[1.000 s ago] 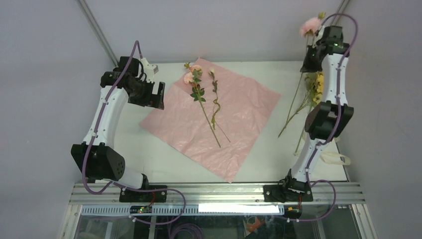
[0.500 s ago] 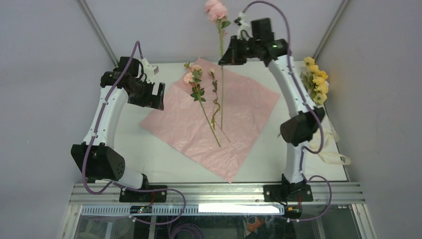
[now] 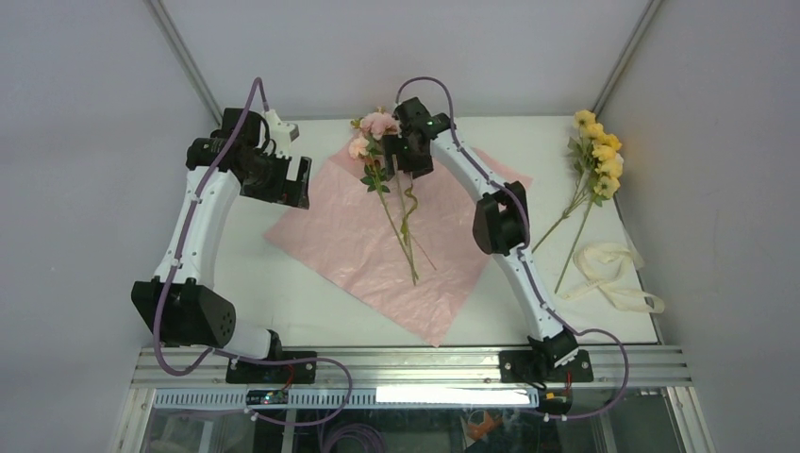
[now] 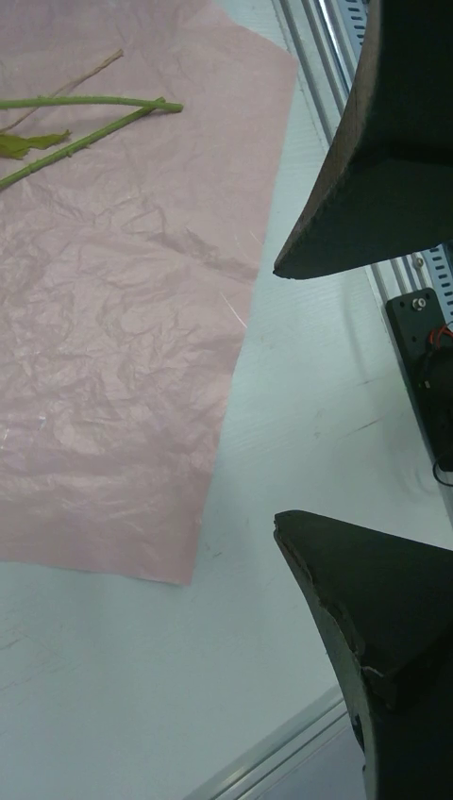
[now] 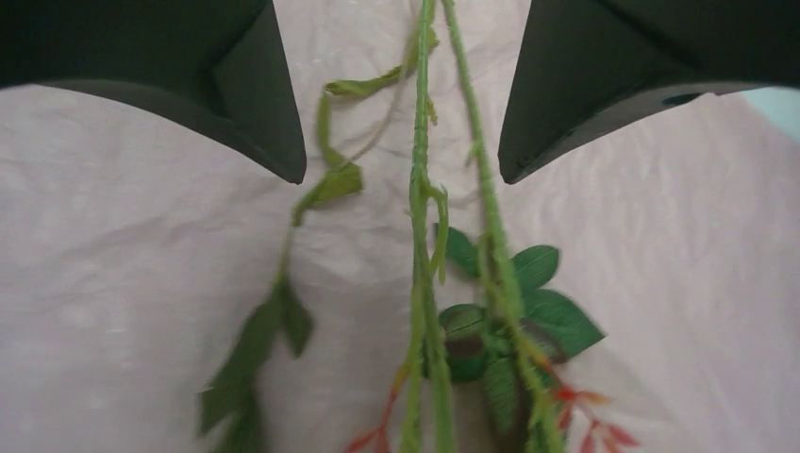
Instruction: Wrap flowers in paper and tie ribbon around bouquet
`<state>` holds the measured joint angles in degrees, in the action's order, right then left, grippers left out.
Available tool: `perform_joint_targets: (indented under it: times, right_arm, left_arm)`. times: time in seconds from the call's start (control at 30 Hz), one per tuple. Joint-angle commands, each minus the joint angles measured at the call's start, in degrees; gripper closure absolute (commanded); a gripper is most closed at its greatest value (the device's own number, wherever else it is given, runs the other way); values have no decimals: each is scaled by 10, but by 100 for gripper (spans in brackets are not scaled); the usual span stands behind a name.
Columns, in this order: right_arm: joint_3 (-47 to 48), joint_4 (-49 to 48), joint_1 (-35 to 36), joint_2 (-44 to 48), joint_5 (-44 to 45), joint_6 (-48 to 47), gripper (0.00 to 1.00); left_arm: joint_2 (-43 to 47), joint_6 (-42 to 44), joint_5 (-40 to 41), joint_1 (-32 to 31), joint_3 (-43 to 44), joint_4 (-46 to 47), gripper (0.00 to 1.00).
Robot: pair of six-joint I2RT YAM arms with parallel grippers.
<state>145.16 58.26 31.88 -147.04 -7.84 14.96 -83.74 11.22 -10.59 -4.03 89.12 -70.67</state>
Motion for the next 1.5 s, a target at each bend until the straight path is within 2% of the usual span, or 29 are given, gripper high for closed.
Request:
perform_joint_targets:
  times: [0.0,0.1,0.2,0.3,0.4,0.47,0.57,0.7,0.87,0.93,1.03,1.07,1.13,1.37,1.47]
  right_arm:
    - [-2,-7,-41,103,127,-4,20]
    - [-144,-35,-99,230,203,15,21]
    - [-281,-19,-187,306,268,62,30]
    - [-411,-16,-295,356,249,118,32]
    - [-531,-68,-370,399,246,128,30]
    - [-566,-93,-405,408,240,125,26]
    - [-564,-103,-452,381,215,111,23]
    - [-525,-112,-474,319,192,85,23]
    - [-452,-94,-480,242,161,71,31]
    - [-435,-91,-480,222,162,69,37]
    - [-424,-90,-483,202,167,68,59]
    - [-423,-90,-485,198,166,68,69]
    - [-421,-88,-489,198,160,64,99]
    - [-378,-86,-489,314,186,-4,100]
    - [-344,-88,-491,378,145,-60,100]
  left_arm:
    - [33,13,-4,3,-7,11,1]
    - [32,16,-2,4,-10,11,1]
    - [29,20,5,4,-8,12,1]
    - [25,22,11,4,-6,11,1]
    - [20,24,17,5,-5,11,1]
    - [18,24,17,5,-5,11,1]
    - [17,26,18,5,-9,10,1]
    - [19,30,24,5,-17,10,1]
    - [15,33,32,5,-16,10,1]
    - [13,34,33,5,-13,8,1]
    - [7,34,33,6,-9,8,1]
    - [6,34,35,6,-8,7,1]
    - [5,34,35,6,-6,7,1]
    - [7,35,32,6,-7,6,1]
    - [9,34,28,6,-3,6,1]
